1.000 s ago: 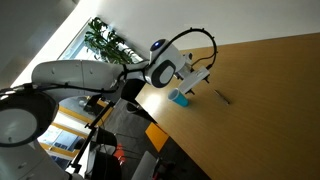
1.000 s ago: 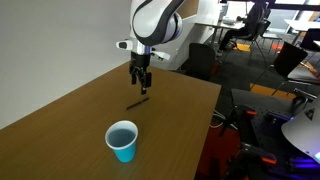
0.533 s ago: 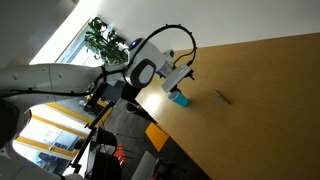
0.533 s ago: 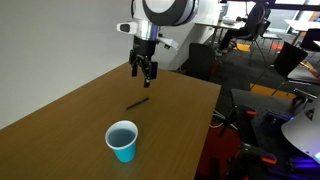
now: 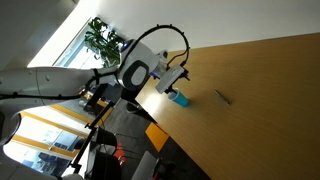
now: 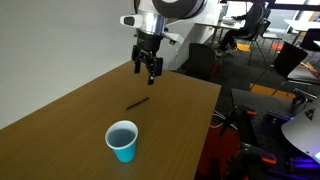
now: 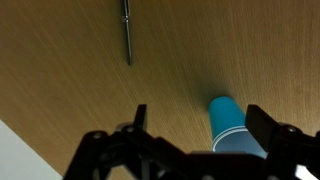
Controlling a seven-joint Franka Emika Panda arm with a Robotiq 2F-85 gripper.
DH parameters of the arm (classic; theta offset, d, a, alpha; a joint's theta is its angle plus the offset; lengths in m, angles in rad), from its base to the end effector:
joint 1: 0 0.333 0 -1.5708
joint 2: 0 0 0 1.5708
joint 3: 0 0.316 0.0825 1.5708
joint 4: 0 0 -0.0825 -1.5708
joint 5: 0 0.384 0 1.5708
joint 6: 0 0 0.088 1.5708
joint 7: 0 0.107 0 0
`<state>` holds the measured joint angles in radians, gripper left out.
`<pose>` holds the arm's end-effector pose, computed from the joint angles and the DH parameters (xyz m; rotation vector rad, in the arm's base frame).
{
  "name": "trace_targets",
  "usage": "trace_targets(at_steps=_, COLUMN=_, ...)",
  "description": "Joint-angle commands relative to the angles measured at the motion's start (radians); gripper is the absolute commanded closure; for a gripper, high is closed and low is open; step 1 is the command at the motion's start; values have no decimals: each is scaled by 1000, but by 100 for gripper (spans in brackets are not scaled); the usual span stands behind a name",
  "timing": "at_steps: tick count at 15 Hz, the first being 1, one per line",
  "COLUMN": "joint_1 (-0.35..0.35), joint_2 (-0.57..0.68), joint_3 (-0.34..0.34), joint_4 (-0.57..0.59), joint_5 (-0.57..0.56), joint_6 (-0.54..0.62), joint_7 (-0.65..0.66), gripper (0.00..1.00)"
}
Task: Take the pen out of the light blue cup
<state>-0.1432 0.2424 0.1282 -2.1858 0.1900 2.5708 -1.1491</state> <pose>0.5717 -0.0125 0.2910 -2.7245 -1.4452 -0.3061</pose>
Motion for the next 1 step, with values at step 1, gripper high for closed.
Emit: trace_targets(at_steps=1, joint_1=13, joint_2=-1, joint_3=-12, joint_4=1, joint_5=3, joint_6=-2, joint_7=0, gripper=0)
